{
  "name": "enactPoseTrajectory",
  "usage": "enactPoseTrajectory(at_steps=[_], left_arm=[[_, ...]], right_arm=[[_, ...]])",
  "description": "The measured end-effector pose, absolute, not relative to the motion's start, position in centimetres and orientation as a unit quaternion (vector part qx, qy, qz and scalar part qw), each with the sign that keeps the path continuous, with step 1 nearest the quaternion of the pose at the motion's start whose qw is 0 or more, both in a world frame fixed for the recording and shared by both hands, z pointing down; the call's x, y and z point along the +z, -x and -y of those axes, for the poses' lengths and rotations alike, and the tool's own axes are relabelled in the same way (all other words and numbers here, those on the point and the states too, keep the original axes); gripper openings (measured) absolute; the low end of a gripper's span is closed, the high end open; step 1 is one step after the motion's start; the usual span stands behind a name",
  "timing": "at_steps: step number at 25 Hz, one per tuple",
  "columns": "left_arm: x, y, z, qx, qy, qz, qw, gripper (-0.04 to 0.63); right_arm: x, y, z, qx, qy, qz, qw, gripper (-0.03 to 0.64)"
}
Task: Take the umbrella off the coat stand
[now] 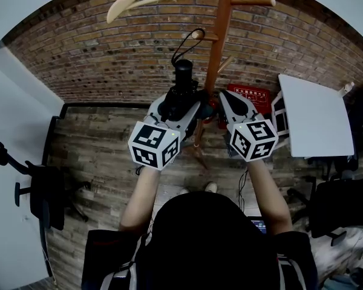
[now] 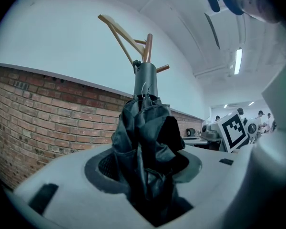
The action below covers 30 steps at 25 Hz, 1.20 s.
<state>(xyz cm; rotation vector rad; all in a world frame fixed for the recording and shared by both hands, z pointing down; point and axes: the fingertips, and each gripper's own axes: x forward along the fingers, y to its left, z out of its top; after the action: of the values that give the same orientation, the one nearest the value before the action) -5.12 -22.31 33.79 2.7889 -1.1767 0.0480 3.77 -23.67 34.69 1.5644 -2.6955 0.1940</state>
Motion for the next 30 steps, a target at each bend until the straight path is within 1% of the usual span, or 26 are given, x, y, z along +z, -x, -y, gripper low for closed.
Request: enactPoseTrajectory(at_steps=[20,30], left_arm=[[35.9,6.8,19.1,0.024,-0.928,0.365,0.074,0.232],[36.4,6.0,18.5,0.028,-0.927,0.367,0.077,0.232]], right_arm=[[34.8,-1.7,20.8,0.052,-0.517,0.854,0.014,0.029],[34.3,-2.0,19.8,0.039,-0.511,0.858,0.009,0.028]])
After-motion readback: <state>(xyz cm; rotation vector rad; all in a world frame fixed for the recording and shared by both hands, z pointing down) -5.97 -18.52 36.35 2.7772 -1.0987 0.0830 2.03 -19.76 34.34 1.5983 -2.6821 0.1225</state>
